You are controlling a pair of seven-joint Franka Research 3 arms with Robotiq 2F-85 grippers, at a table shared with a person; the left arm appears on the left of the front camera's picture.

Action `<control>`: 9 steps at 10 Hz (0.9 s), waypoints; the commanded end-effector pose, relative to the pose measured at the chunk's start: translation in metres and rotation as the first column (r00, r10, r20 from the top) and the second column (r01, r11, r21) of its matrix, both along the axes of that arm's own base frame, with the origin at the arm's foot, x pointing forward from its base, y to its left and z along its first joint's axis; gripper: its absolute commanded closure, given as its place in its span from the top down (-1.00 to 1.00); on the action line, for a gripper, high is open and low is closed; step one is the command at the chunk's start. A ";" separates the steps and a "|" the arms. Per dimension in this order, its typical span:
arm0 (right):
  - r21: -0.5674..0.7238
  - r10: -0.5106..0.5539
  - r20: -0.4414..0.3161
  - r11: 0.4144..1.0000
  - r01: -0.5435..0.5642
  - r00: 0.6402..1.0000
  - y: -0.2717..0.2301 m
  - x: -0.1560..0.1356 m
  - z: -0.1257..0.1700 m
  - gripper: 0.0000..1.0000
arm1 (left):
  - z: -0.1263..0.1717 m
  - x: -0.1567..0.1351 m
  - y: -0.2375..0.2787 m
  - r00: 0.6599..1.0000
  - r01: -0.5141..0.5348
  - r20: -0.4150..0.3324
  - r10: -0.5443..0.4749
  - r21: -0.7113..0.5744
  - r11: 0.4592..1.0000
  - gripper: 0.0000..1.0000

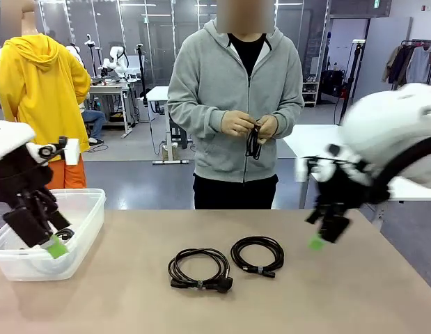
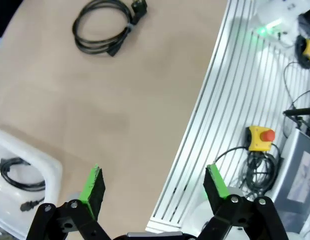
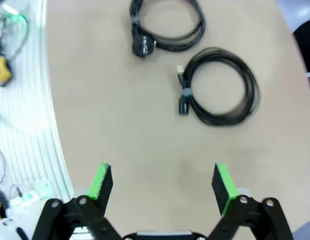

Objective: Organize and store the cables.
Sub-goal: Place the Power Cable into the Organizing box.

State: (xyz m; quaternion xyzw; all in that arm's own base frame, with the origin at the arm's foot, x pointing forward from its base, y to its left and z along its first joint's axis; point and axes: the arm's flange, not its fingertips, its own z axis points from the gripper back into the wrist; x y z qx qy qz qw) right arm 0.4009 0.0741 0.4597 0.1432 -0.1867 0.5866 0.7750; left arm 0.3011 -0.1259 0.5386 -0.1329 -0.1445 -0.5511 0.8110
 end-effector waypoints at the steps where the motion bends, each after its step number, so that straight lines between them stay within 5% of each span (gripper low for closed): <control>1: 0.094 0.009 0.027 0.995 -0.012 1.000 -0.061 -0.020 0.008 1.00 | -0.002 0.016 -0.015 0.998 0.060 -0.009 -0.060 -0.007 0.998 1.00; 6: 0.278 -0.165 0.135 0.953 0.123 0.977 -0.226 -0.115 0.010 1.00 | -0.028 0.045 -0.101 0.974 0.228 -0.012 -0.228 0.113 0.967 1.00; 9: 0.361 -0.296 0.148 0.904 0.227 0.944 -0.270 -0.145 0.007 1.00 | -0.066 0.056 -0.155 0.931 0.365 -0.032 -0.364 0.144 0.920 1.00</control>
